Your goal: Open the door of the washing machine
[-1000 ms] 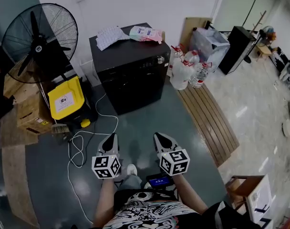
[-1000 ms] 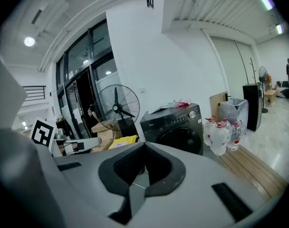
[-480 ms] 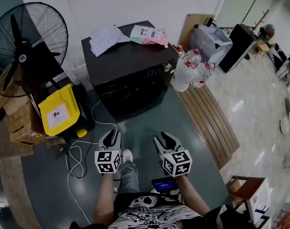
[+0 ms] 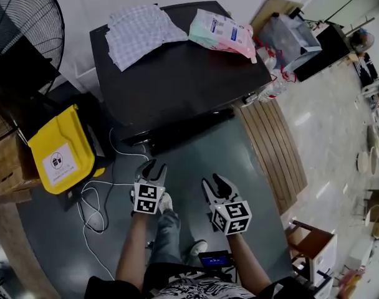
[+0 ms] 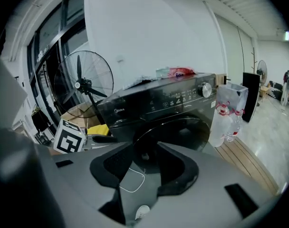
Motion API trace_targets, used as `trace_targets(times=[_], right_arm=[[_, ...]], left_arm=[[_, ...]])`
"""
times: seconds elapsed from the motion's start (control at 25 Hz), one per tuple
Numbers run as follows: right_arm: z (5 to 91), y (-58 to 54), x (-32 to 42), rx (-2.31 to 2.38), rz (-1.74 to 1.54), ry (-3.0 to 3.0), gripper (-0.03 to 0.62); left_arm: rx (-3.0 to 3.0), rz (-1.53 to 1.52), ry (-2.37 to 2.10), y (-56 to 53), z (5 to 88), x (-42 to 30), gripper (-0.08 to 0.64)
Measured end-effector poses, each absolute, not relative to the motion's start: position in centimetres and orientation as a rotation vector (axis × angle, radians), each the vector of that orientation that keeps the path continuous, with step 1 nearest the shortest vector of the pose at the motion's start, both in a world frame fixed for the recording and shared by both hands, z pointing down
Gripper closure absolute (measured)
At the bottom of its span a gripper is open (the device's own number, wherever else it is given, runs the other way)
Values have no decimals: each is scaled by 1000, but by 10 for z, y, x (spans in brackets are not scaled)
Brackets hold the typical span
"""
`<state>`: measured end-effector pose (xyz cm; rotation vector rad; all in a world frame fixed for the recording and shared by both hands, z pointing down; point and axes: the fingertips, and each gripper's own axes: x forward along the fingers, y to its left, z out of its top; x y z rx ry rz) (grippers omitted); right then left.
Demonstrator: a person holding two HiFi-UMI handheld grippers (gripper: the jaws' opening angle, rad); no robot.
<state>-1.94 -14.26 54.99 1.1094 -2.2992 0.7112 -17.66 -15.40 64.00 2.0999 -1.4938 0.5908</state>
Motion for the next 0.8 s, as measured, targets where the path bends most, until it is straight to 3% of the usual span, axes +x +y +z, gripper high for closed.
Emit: trace_targets(times=[0.52, 0.8], right_arm=[[609, -140, -23, 1116, 818, -2150, 436], [611, -133, -19, 1114, 890, -2162, 476]], left_arm=[[2170, 731, -1314, -213, 731, -175, 407], [2177, 768, -1283, -212, 734, -168, 454]])
